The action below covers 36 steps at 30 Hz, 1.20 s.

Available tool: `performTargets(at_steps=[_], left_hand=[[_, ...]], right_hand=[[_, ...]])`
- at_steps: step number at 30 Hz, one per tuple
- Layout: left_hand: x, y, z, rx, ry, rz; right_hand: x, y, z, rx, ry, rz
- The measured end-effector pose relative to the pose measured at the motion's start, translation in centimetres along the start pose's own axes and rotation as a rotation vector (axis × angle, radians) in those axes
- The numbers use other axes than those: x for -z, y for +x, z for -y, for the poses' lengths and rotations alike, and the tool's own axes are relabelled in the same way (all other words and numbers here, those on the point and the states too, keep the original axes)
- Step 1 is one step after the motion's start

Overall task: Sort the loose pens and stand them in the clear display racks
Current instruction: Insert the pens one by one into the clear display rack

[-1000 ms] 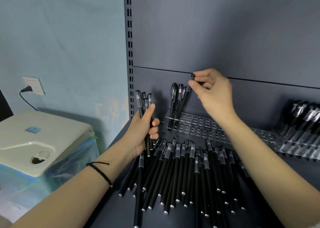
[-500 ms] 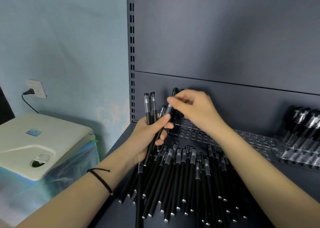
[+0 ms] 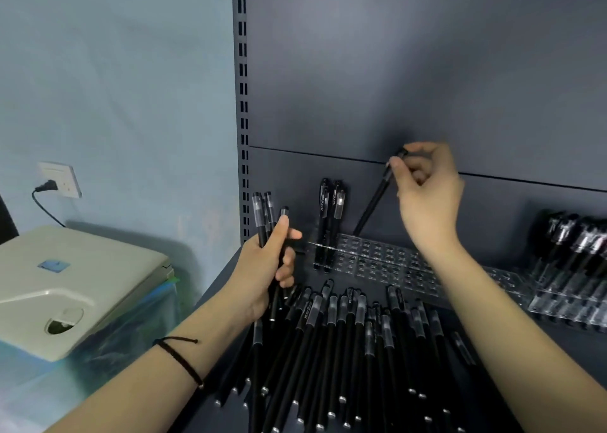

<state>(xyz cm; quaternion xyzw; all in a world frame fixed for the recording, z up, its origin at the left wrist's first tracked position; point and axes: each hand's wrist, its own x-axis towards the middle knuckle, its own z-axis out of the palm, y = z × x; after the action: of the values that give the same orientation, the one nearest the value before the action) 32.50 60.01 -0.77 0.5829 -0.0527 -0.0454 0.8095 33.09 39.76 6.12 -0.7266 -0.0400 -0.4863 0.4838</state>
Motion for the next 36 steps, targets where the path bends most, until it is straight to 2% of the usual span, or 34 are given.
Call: performTargets(at_steps=[9,14,18,21,24,28,30,34,36], left_hand=[[-0.1,0.5,-0.2,0.121,-0.136,0.042],[0.1,0.7,-0.1,0.164,-0.164,0.094],[0.3,0.7,0.0,0.077,-0.157,0.115],[0.2,0.2,0.1,0.015,-0.099,0.152],[-0.2,-0.4,-0.1,-0.026,-0.034,0.195],[-0.8,-1.2,-0.5,-0.104,0.056,0.225],[-0.9,-1.3,-0.6,-0.129,0.062,0.235],[-0.8,-1.4,-0.7,-0.122,0.022,0.245],[-0.7,-1.0,-0.6,-0.088,-0.038,0.212]], right_hand=[[-1.1,-1.1,-1.2,0.051,-0.133,0.085],[-1.9,-2.0,-2.2,0.056,-0.198,0.309],[-1.8,-2.0,-2.3,0.059,-0.257,0.412],[-1.8,-1.9,-1.5,0.097,-0.256,0.344],[-1.9,-2.1,0.2,0.087,-0.178,0.317],[-2.2,-2.6,2.7,-0.064,-0.066,0.55],[-2.4,-2.9,3.2,-0.155,0.009,0.615],[-2.5,-3.3,3.4,-0.335,0.235,0.622],[-2.5,-2.8,3.3,-0.333,0.29,0.526]])
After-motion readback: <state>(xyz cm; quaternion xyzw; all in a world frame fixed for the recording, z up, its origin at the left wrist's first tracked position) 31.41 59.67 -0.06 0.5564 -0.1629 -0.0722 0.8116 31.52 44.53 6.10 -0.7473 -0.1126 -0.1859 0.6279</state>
